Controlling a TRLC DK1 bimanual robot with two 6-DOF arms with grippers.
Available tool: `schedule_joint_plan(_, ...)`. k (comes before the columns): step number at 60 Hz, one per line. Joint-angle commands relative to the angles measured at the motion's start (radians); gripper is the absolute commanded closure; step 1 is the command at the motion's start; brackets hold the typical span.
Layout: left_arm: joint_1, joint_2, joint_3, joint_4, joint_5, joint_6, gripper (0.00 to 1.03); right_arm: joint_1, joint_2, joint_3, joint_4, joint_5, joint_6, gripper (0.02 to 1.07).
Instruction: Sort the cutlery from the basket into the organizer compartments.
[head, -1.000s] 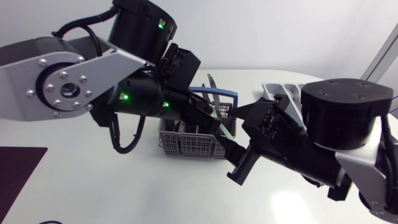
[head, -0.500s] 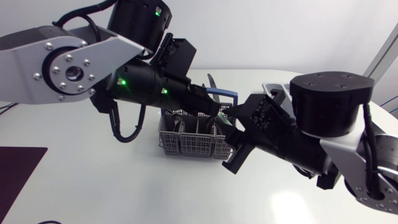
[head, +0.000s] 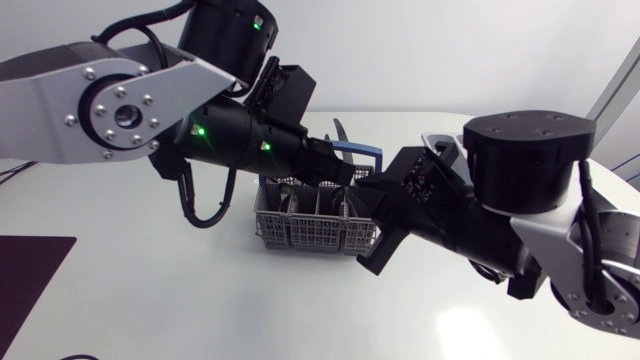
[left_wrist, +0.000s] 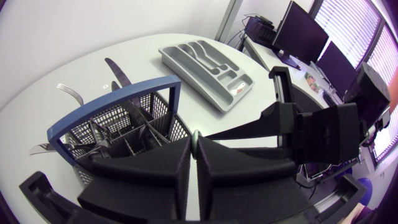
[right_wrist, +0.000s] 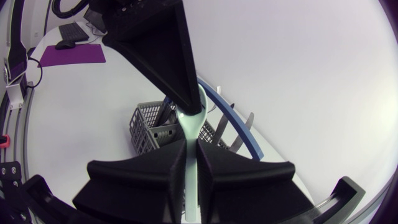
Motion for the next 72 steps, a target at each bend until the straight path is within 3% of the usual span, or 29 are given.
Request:
schedule_joint_plan(1,0.002,0.010,0.035,0.000,0.027,-0.021,0.91,-0.002,0.015,0.025,-0.018,-0.004,0.021,1.00)
schedule_joint_plan(8,0.006,-0.004,0.043,0.014,0.027,-0.021,0.77,0.000,0.013,0.025,-0.034,-0.013,0.021,1.01)
schedule_joint_plan(13,0.025,-0.039,0.046,0.040,0.025,-0.018,0.47,0.000,0.001,0.023,-0.062,-0.024,0.021,1.01)
schedule_joint_plan(20,0.061,-0.065,0.060,0.052,0.016,-0.018,0.36,0.000,-0.019,0.018,-0.091,-0.033,0.021,1.01)
schedule_joint_plan(30,0.136,-0.064,0.086,0.018,0.007,0.050,0.36,-0.066,-0.079,0.002,-0.163,-0.100,0.004,1.01)
schedule_joint_plan(41,0.151,-0.065,0.006,0.026,-0.030,0.185,0.37,-0.210,-0.151,-0.017,-0.275,-0.232,-0.079,1.01)
schedule_joint_plan(51,0.107,-0.065,-0.095,0.071,-0.059,0.255,0.39,-0.393,-0.182,-0.015,-0.389,-0.395,-0.203,1.01)
schedule_joint_plan(60,0.035,-0.055,-0.186,0.169,-0.142,0.303,0.39,-0.581,-0.183,-0.008,-0.499,-0.556,-0.352,1.01)
schedule_joint_plan(72,-0.027,0.016,-0.248,0.290,-0.222,0.346,0.39,-0.859,-0.105,0.026,-0.677,-0.734,-0.674,1.01)
